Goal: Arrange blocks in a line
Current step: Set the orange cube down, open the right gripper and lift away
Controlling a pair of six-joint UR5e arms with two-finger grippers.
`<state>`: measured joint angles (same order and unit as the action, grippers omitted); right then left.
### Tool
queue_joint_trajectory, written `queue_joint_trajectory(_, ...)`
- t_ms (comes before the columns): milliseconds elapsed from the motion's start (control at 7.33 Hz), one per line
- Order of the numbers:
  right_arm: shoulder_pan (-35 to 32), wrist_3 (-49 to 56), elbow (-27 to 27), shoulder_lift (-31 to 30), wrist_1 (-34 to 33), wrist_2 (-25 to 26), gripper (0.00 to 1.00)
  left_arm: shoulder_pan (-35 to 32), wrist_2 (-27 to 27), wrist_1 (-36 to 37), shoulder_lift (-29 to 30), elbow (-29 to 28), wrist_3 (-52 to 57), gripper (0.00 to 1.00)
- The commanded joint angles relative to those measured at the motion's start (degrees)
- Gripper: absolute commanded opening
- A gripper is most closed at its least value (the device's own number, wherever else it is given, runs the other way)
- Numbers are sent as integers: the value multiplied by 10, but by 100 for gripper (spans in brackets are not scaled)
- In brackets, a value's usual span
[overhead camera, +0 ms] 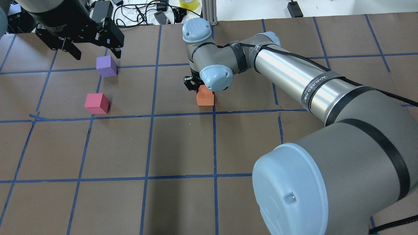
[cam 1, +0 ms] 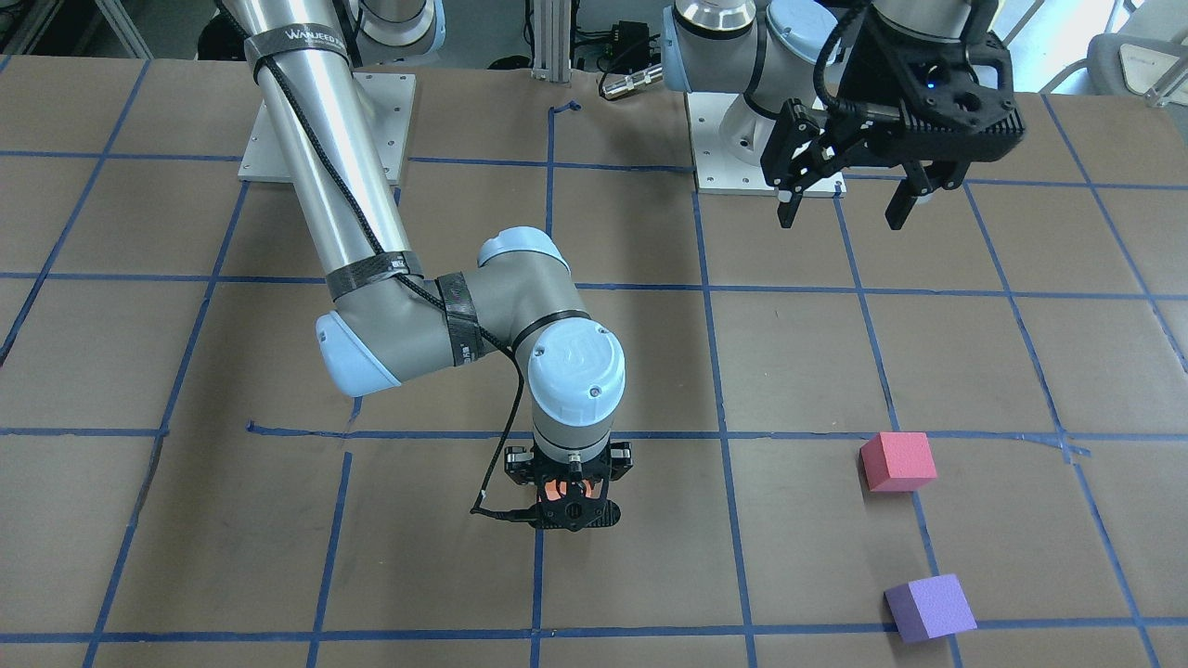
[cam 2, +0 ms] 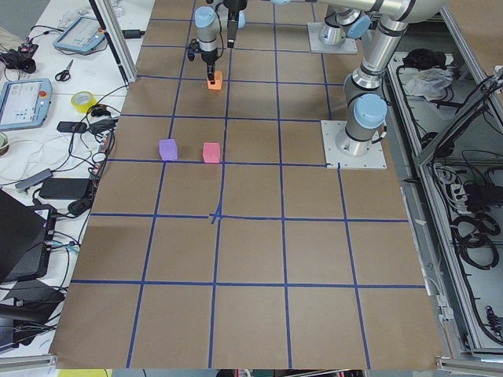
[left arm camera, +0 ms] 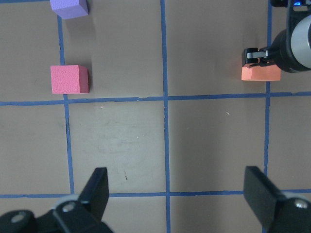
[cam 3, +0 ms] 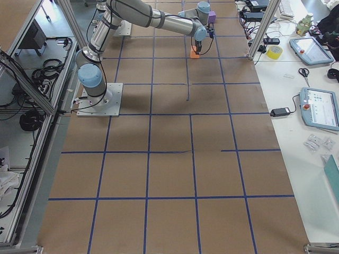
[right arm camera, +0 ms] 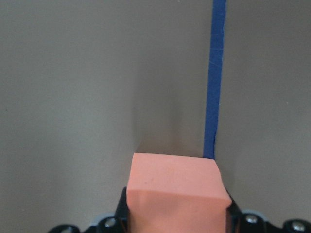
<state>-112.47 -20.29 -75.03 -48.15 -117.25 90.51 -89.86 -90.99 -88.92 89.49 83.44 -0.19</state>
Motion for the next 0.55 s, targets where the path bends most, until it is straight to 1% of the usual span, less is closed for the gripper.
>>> queue_joint_trajectory(0,0,-1,0,0,-4,-1,50,4,3,10,4,3,0,100)
queue_joint_trajectory(136,0,0,0,1,-3,-1,50,4,4,10,3,1,1,100)
queue_joint_trajectory(273,0,-4,0,0,-4,-1,55,4,3,10,0,4,1,100)
queue_joint_trajectory(409,-1,5,-1,1,-4,0,83,5,3,10,0,5,1,100)
